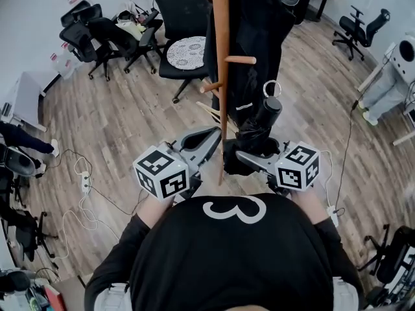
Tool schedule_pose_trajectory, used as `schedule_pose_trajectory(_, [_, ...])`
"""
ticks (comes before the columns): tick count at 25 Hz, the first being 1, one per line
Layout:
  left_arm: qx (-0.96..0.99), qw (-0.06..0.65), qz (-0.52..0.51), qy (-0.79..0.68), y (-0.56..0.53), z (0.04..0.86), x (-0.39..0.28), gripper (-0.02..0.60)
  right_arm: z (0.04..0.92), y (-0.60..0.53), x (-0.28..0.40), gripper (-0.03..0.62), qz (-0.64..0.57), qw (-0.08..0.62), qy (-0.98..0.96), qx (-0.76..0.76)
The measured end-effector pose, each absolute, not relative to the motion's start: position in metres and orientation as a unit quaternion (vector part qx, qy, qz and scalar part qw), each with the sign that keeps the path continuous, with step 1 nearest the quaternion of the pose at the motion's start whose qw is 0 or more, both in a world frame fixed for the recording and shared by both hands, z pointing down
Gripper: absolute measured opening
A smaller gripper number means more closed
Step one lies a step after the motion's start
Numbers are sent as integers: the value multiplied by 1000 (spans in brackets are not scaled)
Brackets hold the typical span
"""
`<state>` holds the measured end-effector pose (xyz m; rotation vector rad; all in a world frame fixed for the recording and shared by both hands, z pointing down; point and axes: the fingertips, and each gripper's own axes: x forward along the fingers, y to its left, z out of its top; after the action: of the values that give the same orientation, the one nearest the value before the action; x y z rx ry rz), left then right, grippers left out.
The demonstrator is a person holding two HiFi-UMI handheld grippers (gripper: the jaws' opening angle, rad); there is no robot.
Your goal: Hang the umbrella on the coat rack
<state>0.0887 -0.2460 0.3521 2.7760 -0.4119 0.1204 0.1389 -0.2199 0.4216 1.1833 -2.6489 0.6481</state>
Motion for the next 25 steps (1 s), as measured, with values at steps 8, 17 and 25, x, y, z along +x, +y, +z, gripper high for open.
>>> schedule_pose_trajectory(8, [966,167,39,-192,-282,350,99,15,417,-262,150,268,210,95,-909,347])
schedule_pose_trajectory(17, [958,167,36,-231,-300,362,109,15,431,-285,157,268,202,118,-924,301])
schedule_pose_trajectory(25, [953,165,37,-251,-314,365,108,15,433,-302,157,268,204,114,-932,276])
